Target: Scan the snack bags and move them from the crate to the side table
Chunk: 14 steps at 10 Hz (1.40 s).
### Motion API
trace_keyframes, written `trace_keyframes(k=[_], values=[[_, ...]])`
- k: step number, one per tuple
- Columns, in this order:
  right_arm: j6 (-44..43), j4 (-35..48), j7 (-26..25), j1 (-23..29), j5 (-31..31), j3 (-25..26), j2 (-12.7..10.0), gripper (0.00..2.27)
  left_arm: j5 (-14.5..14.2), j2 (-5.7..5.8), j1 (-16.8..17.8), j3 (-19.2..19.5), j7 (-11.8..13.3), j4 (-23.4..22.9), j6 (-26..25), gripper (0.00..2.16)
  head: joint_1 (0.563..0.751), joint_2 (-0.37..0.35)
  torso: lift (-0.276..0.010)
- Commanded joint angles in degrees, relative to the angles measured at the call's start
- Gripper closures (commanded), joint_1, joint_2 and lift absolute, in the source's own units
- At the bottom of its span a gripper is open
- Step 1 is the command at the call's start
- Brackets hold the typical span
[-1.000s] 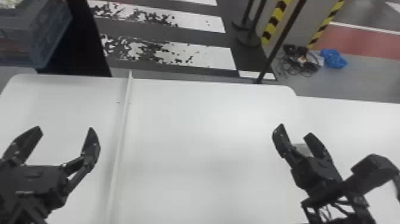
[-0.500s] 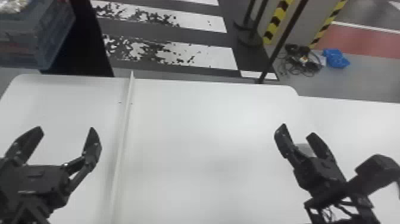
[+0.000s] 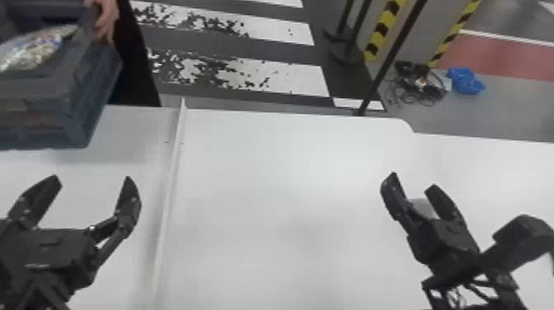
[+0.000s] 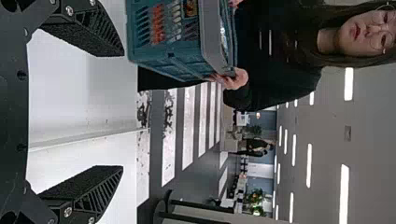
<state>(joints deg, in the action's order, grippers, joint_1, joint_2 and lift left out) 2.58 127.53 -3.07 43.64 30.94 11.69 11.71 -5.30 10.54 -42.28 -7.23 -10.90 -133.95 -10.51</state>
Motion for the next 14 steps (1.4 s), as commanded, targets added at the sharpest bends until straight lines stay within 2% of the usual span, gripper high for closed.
trace_keyframes(k=[1, 9, 12, 14], values=[[0.0, 0.0, 0.0, 0.1, 0.0, 0.0, 0.0, 0.14, -0.1, -0.09, -0.1, -0.1, -0.1, 0.1, 0.0, 0.14, 0.695, -0.206, -0.087], [-0.2, 0.2, 0.0, 0.1, 0.1, 0.0, -0.1, 0.14, -0.1, -0.09, 0.4, -0.1, 0.0, 0.2, 0.0, 0.13, 0.695, -0.206, -0.087], [0.2, 0.2, 0.0, -0.1, 0.1, -0.4, 0.1, 0.14, -0.1, -0.09, 3.7, 1.8, 0.0, 0.8, -3.5, 0.13, 0.695, -0.197, -0.087], [2.1, 0.1, 0.0, -1.3, 0.1, -1.4, 1.5, 0.14, -0.8, -0.09, 7.4, 3.6, 0.2, 1.0, -8.8, 0.13, 0.695, -0.161, -0.087]])
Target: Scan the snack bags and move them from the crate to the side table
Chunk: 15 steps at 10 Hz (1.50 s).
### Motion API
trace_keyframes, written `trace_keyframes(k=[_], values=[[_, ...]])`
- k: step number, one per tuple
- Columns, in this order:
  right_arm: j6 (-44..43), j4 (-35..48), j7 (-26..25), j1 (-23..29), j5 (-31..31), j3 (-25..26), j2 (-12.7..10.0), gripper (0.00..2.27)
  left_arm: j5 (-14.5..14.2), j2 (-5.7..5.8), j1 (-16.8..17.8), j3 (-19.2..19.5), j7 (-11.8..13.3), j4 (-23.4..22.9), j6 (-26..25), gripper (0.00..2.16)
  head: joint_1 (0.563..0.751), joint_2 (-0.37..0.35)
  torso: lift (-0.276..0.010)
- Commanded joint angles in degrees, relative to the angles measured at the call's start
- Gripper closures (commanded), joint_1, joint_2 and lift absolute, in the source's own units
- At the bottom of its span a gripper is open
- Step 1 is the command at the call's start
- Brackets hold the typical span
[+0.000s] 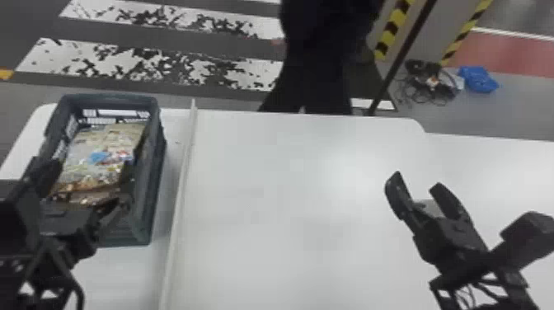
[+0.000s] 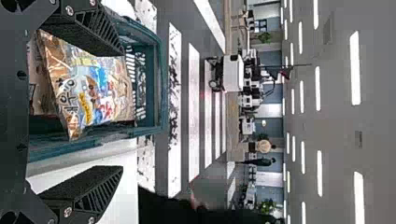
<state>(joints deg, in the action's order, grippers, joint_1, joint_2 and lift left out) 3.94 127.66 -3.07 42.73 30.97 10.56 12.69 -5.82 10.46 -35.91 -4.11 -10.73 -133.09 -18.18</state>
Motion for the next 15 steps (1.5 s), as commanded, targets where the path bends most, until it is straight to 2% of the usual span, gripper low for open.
trace_keyframes(k=[1, 3, 5, 6, 8, 11, 13, 14, 15], values=[[1.5, -0.1, 0.0, -0.7, 0.1, -0.5, 1.2, 0.14, -0.4, 0.00, 3.3, 0.7, 0.1, 0.6, -4.5, 0.13, 0.695, -0.148, -0.087], [2.0, -0.5, 0.0, -0.9, 0.1, -0.4, 1.9, 0.14, -1.9, 0.00, 9.7, 0.9, 0.4, 4.5, -7.4, 0.13, 0.695, -0.119, -0.087], [3.2, -0.8, 0.0, -1.2, 0.0, -0.5, 2.7, 0.14, -4.8, -0.18, 16.8, 1.4, 0.4, 10.6, -10.3, 0.13, 0.695, -0.109, -0.087], [3.8, -1.2, 0.0, -1.6, 0.0, -0.5, 3.0, 0.14, -5.6, -0.70, 19.1, 1.5, 0.1, 12.9, -10.8, 0.12, 0.695, -0.101, -0.087], [4.1, -2.7, 0.0, -2.4, 0.1, -0.8, 3.8, 0.14, -6.9, -1.49, 23.1, 1.9, -0.3, 15.9, -15.9, 0.12, 0.695, -0.088, -0.087], [4.3, -4.1, 0.0, -3.7, 0.3, -1.4, 4.4, 0.14, -9.6, -1.49, 28.7, 4.1, -1.7, 17.3, -29.8, 0.12, 0.695, -0.079, -0.087], [4.3, -5.0, -0.1, -4.4, 0.3, -2.0, 4.4, 0.14, -11.5, -1.41, 31.3, 5.7, -2.3, 19.5, -36.1, 0.12, 0.695, -0.058, -0.087], [4.6, -5.0, 0.0, -4.7, 0.5, -2.1, 4.5, 0.14, -12.2, -1.49, 33.9, 6.4, -2.3, 21.2, -43.8, 0.12, 0.695, -0.048, -0.087], [4.6, -4.9, -0.1, -4.8, 0.6, -2.4, 4.5, 0.14, -12.8, -1.58, 35.8, 6.7, -2.3, 23.1, -47.5, 0.12, 0.695, -0.045, -0.087]])
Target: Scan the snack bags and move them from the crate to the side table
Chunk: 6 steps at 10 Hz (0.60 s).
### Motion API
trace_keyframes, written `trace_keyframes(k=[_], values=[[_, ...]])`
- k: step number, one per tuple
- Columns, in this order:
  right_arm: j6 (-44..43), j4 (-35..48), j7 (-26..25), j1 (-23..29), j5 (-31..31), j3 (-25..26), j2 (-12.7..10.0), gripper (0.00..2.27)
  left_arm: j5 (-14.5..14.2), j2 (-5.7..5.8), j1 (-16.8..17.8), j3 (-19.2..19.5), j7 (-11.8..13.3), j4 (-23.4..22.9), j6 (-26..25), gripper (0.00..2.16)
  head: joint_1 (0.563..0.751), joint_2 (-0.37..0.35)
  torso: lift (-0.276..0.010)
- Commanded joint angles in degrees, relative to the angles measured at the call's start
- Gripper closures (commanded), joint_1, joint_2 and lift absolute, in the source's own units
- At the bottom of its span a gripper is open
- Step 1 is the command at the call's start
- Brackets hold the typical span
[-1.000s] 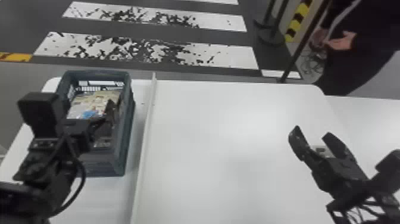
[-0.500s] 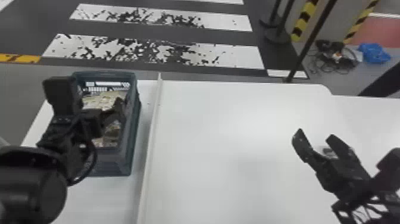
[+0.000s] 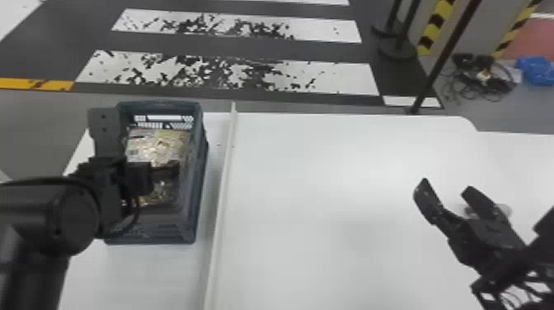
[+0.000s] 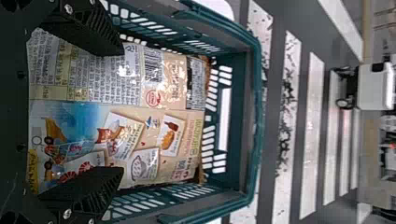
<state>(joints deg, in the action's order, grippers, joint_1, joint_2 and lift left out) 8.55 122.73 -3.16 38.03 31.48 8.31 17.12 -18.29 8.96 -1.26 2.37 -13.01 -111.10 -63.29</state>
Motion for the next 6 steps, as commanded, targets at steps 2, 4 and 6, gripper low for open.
trace_keyframes(k=[2, 4, 6], values=[[0.2, 0.1, 0.0, -0.1, 0.3, -0.2, 0.0, 0.14, -1.4, -0.17, 1.4, 0.5, -0.2, 2.8, -2.4, 0.80, 0.695, -0.038, -0.087], [0.0, 0.5, 0.0, 0.2, 0.4, 0.0, 0.0, 0.14, -1.4, -0.87, 1.0, 0.5, -1.4, 2.2, -2.4, 2.02, 0.695, -0.036, -0.087], [0.0, 0.7, 0.0, 0.6, 0.7, 0.0, -0.1, 0.14, -1.5, -1.14, -0.2, 0.4, -2.1, -0.3, -2.2, 2.14, 0.695, -0.037, -0.087]])
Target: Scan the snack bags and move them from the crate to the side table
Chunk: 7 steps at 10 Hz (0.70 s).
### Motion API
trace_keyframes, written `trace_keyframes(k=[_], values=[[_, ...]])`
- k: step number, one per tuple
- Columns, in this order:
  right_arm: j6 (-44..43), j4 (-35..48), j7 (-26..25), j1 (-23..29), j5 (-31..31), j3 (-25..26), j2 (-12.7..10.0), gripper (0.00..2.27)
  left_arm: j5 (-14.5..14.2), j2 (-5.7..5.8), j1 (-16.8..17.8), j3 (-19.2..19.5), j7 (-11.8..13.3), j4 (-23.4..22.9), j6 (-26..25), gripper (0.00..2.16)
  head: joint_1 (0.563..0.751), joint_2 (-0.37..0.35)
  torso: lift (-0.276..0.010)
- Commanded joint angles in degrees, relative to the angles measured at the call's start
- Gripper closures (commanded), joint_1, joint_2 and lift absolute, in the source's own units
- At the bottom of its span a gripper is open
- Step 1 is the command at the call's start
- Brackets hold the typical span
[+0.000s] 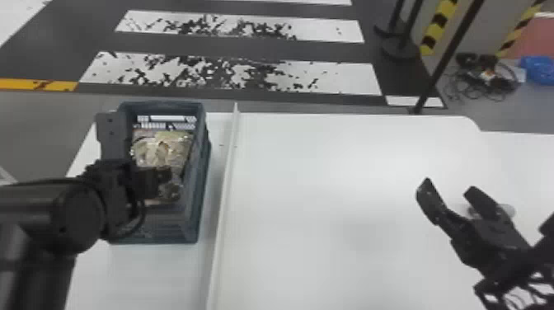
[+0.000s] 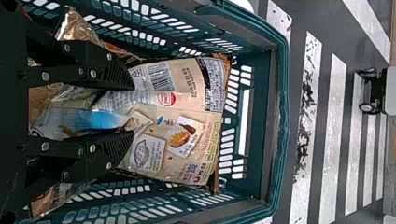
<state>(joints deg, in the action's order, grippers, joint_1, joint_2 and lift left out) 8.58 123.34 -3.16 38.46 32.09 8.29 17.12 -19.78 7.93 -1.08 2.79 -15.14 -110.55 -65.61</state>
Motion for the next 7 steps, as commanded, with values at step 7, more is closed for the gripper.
trace_keyframes(k=[7], values=[[0.0, 0.7, 0.1, 1.2, 1.5, 1.0, -0.8, 0.14, 3.3, -0.19, -4.2, -2.8, -4.5, -8.6, 1.5, 2.14, 0.695, -0.052, -0.087]])
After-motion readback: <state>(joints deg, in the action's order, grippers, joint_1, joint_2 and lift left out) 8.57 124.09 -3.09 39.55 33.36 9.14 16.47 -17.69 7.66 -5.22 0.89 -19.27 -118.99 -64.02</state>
